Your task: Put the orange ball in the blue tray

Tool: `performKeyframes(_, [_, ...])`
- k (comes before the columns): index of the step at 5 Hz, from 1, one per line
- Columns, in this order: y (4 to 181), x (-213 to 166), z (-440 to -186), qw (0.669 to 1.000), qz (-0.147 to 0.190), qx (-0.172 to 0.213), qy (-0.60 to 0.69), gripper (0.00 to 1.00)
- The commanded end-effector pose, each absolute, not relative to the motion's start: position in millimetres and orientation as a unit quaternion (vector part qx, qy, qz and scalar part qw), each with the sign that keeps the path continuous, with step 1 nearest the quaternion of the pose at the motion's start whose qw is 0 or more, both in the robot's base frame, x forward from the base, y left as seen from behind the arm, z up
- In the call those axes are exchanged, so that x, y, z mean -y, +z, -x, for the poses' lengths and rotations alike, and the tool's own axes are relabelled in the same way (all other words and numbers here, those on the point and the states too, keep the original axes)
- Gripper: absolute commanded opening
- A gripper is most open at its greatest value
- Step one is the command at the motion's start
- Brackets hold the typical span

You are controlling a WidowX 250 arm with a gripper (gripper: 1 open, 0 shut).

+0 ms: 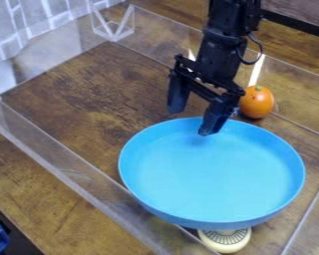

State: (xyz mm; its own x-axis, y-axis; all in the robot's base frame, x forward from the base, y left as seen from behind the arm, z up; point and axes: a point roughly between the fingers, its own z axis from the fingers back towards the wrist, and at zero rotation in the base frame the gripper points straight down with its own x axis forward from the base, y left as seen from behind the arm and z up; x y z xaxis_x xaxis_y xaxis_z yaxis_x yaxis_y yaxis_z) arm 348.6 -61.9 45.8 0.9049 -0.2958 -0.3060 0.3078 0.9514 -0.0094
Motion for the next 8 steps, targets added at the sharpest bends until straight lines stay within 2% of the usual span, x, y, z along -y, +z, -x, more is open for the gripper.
performKeyframes(1, [64.8,65,-364,0.979,-0.021,-0.119,-0.163,1.0])
performKeyframes(6, [52.8,73,-402,0.978,-0.033,-0.107,-0.178,1.0])
performKeyframes(8, [39.8,72,-408,0.976,-0.036,-0.113,-0.183,1.0])
